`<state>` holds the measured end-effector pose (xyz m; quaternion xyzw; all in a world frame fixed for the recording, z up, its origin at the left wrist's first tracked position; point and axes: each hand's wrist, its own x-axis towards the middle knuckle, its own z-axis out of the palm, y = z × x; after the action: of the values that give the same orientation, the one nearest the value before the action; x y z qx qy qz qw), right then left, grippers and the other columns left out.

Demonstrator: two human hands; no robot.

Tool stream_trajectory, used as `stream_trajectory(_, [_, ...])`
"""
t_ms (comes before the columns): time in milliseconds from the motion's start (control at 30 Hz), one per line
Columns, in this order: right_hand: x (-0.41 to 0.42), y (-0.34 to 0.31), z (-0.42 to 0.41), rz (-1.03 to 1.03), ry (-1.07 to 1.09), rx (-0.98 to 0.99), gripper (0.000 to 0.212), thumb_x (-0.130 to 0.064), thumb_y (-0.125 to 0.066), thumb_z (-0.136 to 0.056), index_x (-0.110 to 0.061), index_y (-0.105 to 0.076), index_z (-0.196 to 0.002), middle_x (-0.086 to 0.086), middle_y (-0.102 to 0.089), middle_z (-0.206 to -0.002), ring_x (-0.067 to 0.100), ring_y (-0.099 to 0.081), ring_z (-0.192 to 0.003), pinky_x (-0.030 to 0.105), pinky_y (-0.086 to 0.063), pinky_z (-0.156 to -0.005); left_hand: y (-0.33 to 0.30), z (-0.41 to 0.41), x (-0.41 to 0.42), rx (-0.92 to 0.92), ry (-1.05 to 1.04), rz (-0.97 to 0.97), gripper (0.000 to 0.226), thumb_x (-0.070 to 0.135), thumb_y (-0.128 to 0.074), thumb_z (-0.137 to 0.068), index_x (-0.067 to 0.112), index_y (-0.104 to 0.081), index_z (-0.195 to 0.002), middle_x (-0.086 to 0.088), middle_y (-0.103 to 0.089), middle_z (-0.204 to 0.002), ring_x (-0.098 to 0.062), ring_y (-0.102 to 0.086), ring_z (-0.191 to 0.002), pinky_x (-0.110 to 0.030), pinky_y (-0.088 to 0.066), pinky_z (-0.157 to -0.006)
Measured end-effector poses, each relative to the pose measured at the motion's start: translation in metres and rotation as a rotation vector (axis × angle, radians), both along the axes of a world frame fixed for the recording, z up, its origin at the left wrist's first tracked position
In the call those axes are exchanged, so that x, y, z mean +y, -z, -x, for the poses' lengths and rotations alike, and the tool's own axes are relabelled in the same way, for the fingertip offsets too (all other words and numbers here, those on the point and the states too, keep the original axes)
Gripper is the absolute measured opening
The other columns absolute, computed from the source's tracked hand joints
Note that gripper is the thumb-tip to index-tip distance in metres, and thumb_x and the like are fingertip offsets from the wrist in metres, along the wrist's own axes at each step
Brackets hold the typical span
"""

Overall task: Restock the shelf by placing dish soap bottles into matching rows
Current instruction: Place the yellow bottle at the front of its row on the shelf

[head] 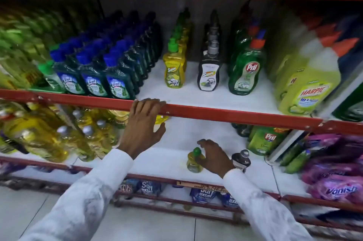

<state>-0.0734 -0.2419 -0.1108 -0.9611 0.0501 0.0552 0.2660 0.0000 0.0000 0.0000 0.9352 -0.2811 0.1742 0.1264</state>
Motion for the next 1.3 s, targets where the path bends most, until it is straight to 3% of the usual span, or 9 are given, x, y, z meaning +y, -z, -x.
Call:
stream_trajectory(133, [0.014, 0.006, -0.008, -0.032, 0.022, 0.094, 0.051, -0.024, -0.073, -0.079, -0.019, -0.060, -0.128, 0.010, -0.062, -0.128, 0.030, -0.056, -0.121, 0.035, -0.048, -0.100, -0.001, 0.001, -0.002, -0.004, 0.004, 0.047, 0.058, 0.035, -0.061, -0.084, 0.022, -0.047, -0.139, -0.003, -0.056, -0.136, -0.029, -0.045, -0.133, -0.054, -0.028, -0.121])
stream_trajectory(267, [0.012, 0.008, -0.014, -0.097, 0.081, 0.026, 0.028, -0.017, -0.079, -0.070, -0.016, -0.077, -0.098, 0.009, -0.075, -0.105, 0.028, -0.068, -0.101, 0.030, -0.054, -0.087, -0.002, 0.000, -0.002, 0.007, 0.008, 0.096, 0.056, 0.033, -0.063, -0.083, 0.024, -0.048, -0.137, -0.001, -0.056, -0.133, -0.027, -0.046, -0.131, -0.053, -0.029, -0.121])
stream_trajectory(367, [0.009, 0.001, -0.010, -0.142, 0.104, -0.041, 0.028, -0.021, -0.085, -0.065, -0.020, -0.078, -0.092, 0.002, -0.077, -0.098, 0.022, -0.067, -0.095, 0.030, -0.055, -0.084, -0.001, 0.000, -0.001, 0.018, 0.015, 0.094, 0.058, 0.032, -0.063, -0.083, 0.026, -0.047, -0.138, 0.001, -0.055, -0.134, -0.026, -0.046, -0.130, -0.051, -0.028, -0.122])
stream_trajectory(500, [0.011, -0.050, 0.003, -0.271, 0.154, -0.189, 0.032, -0.018, -0.089, -0.061, -0.021, -0.078, -0.090, -0.009, -0.074, -0.087, 0.011, -0.067, -0.076, 0.026, -0.057, -0.075, 0.001, -0.005, 0.006, 0.004, 0.051, 0.073, 0.061, 0.035, -0.060, -0.083, 0.029, -0.044, -0.142, 0.003, -0.054, -0.138, -0.023, -0.045, -0.132, -0.048, -0.026, -0.122])
stream_trajectory(633, [0.017, -0.136, 0.015, -0.450, 0.188, -0.331, 0.034, -0.016, -0.093, -0.059, -0.020, -0.079, -0.090, -0.004, -0.079, -0.083, 0.011, -0.070, -0.066, 0.028, -0.061, -0.065, 0.004, -0.007, 0.010, 0.007, 0.064, 0.077, 0.063, 0.035, -0.058, -0.084, 0.025, -0.042, -0.145, 0.001, -0.053, -0.145, -0.022, -0.043, -0.140, -0.049, -0.025, -0.124])
stream_trajectory(767, [0.022, -0.215, 0.012, -0.546, 0.155, -0.460, 0.035, -0.014, -0.093, -0.060, -0.016, -0.079, -0.092, 0.000, -0.080, -0.082, 0.028, -0.076, -0.077, 0.042, -0.065, -0.071, 0.008, -0.007, 0.015, 0.000, 0.009, 0.121, 0.065, 0.028, -0.064, -0.085, 0.023, -0.041, -0.146, -0.004, -0.052, -0.146, -0.027, -0.040, -0.144, -0.057, -0.018, -0.126])
stream_trajectory(833, [0.025, -0.242, 0.004, -0.548, 0.125, -0.495, 0.036, -0.015, -0.093, -0.059, -0.014, -0.079, -0.092, 0.000, -0.080, -0.081, 0.026, -0.077, -0.077, 0.044, -0.065, -0.073, 0.009, -0.006, 0.017, -0.005, -0.010, 0.120, 0.067, 0.027, -0.067, -0.084, 0.024, -0.041, -0.146, -0.005, -0.052, -0.145, -0.029, -0.040, -0.144, -0.060, -0.014, -0.127])
stream_trajectory(967, [0.033, -0.279, -0.022, -0.525, 0.105, -0.564, 0.036, -0.019, -0.094, -0.058, -0.016, -0.080, -0.091, -0.002, -0.080, -0.080, 0.012, -0.075, -0.071, 0.038, -0.065, -0.071, 0.008, -0.009, 0.021, -0.002, -0.035, 0.161, 0.067, 0.024, -0.070, -0.081, 0.025, -0.046, -0.143, -0.007, -0.052, -0.140, -0.030, -0.042, -0.141, -0.062, -0.015, -0.125])
stream_trajectory(1300, [0.068, -0.270, -0.104, -0.348, 0.173, -0.523, 0.051, -0.029, -0.094, -0.058, -0.011, -0.076, -0.102, 0.000, -0.076, -0.092, 0.010, -0.070, -0.082, 0.020, -0.055, -0.067, 0.011, -0.011, 0.026, 0.039, 0.004, 0.248, 0.066, 0.022, -0.066, -0.082, 0.028, -0.045, -0.143, -0.003, -0.051, -0.138, -0.025, -0.040, -0.141, -0.044, -0.019, -0.127])
